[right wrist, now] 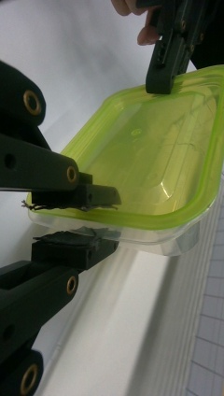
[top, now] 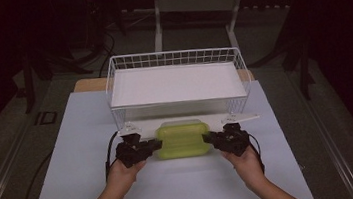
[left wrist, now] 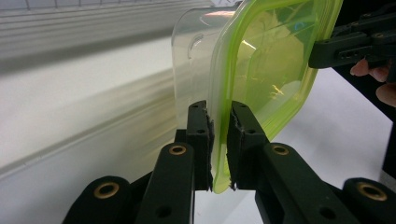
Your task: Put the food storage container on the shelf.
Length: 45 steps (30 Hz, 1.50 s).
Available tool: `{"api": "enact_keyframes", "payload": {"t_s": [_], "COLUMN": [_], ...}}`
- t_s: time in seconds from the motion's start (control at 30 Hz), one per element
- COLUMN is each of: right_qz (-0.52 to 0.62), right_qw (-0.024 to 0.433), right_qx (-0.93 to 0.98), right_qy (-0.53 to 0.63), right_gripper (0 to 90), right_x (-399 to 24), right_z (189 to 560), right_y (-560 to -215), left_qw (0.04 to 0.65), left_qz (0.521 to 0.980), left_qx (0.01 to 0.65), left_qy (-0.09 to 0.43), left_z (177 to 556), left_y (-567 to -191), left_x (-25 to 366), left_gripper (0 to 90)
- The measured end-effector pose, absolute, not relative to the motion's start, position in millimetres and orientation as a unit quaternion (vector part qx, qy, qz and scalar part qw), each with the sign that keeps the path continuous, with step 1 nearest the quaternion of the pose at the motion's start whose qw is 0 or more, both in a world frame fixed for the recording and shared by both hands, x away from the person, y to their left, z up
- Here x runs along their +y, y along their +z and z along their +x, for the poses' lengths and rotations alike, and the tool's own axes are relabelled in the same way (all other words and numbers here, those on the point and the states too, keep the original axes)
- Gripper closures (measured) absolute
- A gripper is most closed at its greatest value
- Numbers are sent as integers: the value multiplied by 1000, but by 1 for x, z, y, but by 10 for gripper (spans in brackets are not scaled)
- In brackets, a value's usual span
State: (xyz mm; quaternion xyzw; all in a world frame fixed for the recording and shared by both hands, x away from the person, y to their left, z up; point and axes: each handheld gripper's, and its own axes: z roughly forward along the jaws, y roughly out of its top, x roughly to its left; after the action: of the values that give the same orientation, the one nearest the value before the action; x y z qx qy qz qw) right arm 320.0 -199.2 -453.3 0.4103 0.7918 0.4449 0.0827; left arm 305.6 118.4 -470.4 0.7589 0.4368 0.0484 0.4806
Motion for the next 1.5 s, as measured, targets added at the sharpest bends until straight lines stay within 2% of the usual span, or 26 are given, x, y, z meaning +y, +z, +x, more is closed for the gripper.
{"api": "enact_keyframes", "payload": {"t_s": [0.37,0.7,0.9,1.07,1.37,1.5], "right_qz": [433,425,430,432,422,424], "right_qw": [80,98,102,106,157,181], "right_qx": [789,787,783,783,784,786], "right_qy": [429,436,437,435,427,411], "right_gripper": [776,774,774,764,704,618], "right_x": [-193,-190,-188,-188,-183,-178], "right_z": [345,360,366,368,371,371], "right_y": [-474,-484,-485,-487,-487,-489], "left_qw": [466,469,476,476,475,464], "left_qz": [756,748,739,737,744,752], "left_qx": [457,465,474,476,462,451], "left_qy": [52,62,50,64,92,124], "left_z": [335,346,351,354,358,358], "left_y": [-491,-499,-501,-501,-506,-506], "left_x": [117,119,120,118,114,107], "left_gripper": [806,805,803,793,724,630]}}
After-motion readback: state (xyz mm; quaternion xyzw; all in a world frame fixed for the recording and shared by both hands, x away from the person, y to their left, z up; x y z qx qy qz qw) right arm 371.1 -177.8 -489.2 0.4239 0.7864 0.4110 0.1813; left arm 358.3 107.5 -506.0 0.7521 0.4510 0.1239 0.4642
